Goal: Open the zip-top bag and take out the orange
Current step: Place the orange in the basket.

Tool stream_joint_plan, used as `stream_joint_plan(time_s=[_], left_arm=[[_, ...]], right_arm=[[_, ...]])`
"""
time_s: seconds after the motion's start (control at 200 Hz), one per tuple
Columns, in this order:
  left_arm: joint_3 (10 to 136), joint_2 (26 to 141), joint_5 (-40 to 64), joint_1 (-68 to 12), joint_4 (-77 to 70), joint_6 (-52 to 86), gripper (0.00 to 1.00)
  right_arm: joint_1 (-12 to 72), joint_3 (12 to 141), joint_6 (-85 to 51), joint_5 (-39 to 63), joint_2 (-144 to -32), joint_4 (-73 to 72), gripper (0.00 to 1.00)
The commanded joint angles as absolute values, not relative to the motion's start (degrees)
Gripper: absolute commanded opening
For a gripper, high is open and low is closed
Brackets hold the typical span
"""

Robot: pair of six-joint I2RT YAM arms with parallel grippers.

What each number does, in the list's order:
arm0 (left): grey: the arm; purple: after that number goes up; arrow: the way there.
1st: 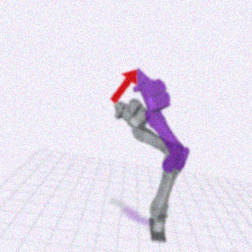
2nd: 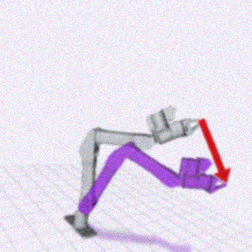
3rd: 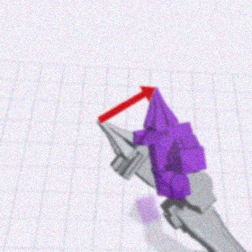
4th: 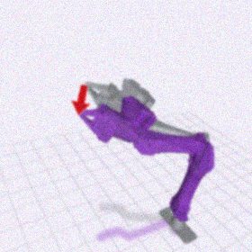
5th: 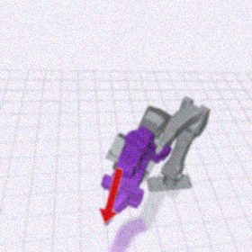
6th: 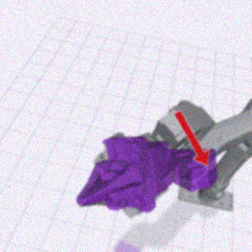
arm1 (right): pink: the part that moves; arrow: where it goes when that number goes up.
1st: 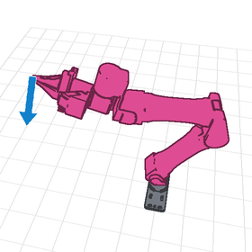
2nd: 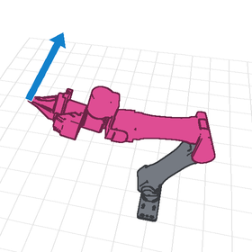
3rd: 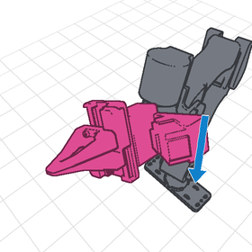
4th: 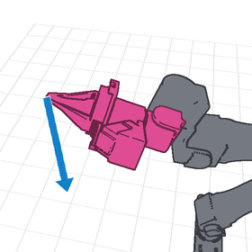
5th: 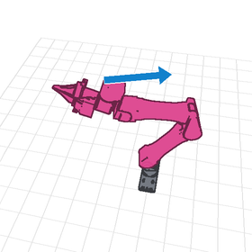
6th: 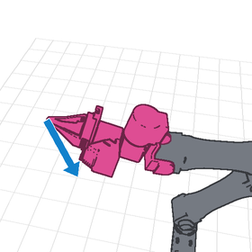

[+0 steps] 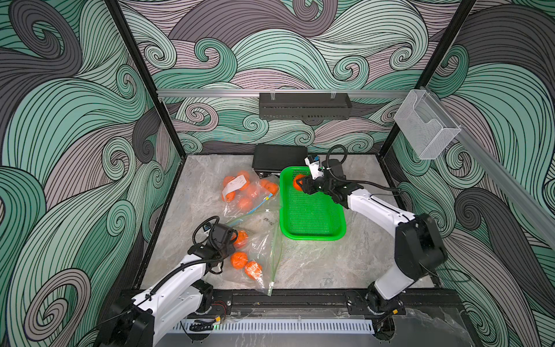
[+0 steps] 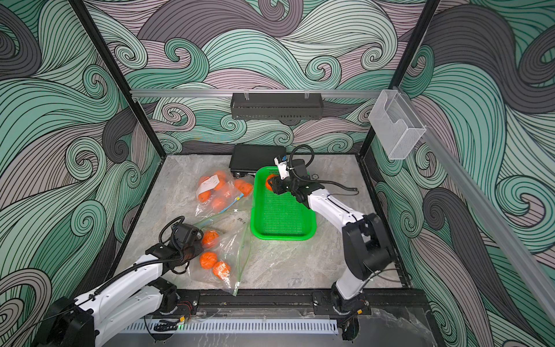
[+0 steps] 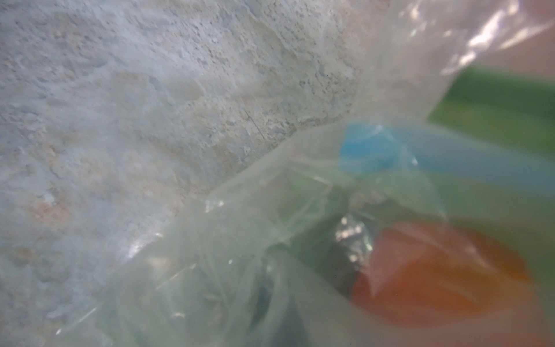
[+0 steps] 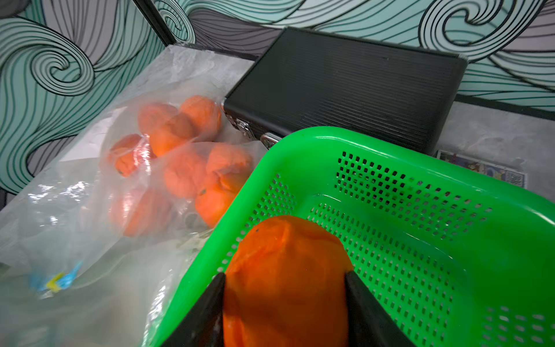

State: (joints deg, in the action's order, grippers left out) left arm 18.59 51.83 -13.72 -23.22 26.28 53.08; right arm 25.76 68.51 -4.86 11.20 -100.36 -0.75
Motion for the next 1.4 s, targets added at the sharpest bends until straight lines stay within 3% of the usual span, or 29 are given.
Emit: stream_joint_plan(time_s=[0.0,0.29,0.881,1.226,1.396], left_arm=[[18.37,51.08,-14.58,-22.79,26.98,52.59,0.00],[18.19,50.59,-13.79,-22.77,26.81,52.12,0.00],[18.46,51.34,-13.31,-22.77,26.73,51.70,0.00],[18.54,51.77,-12.99,-22.78,26.71,51.55,0.00],[18.63,52.14,-12.91,-22.78,26.63,51.43,0.00]], right_arm=[[25.91,71.34,-6.14,9.82,-104.32,-5.79,0.52],[25.75,76.67,-5.65,9.72,-114.19,-7.00,0.53],[25.30,84.94,-3.42,8.72,-123.67,-4.48,0.58],[25.31,84.26,-3.35,8.39,-122.03,-4.66,0.79],[25.39,82.25,-1.70,6.41,-114.84,-4.53,0.82]])
